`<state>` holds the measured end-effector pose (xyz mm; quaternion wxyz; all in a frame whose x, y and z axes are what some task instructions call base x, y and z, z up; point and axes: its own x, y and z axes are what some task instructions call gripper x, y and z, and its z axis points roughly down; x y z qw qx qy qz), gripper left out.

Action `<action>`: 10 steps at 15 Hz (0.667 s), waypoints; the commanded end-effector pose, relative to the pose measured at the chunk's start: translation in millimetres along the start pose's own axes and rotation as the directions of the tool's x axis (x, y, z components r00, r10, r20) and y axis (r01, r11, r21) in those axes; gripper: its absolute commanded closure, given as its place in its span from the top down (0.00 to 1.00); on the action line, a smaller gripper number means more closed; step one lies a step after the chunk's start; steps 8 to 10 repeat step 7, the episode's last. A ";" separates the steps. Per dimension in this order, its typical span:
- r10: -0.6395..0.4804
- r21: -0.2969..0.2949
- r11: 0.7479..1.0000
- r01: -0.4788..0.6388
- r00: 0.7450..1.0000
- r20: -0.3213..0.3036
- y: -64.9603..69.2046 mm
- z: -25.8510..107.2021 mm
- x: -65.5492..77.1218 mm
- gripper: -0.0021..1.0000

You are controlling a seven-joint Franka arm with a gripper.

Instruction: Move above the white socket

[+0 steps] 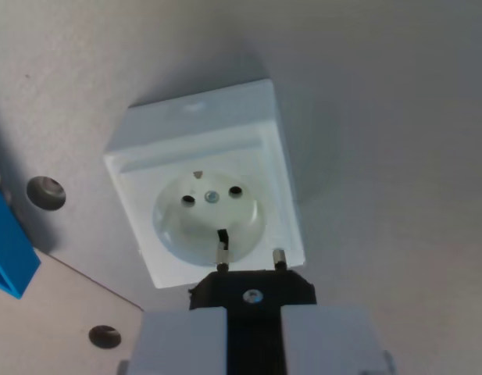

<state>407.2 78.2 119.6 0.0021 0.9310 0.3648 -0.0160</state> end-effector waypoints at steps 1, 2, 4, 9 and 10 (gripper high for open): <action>-0.115 -0.099 0.989 0.107 0.990 -0.076 -7.6 8.8 -3.8 0.00; -0.114 -0.099 0.989 0.106 0.991 -0.075 -9.2 10.0 -3.5 0.00; -0.110 -0.098 0.990 0.103 0.991 -0.071 -11.6 12.1 -2.6 0.00; -0.098 -0.098 0.991 0.091 0.993 -0.068 -13.8 14.4 -1.5 0.00; -0.098 -0.098 0.991 0.091 0.993 -0.068 -13.8 14.4 -1.5 0.00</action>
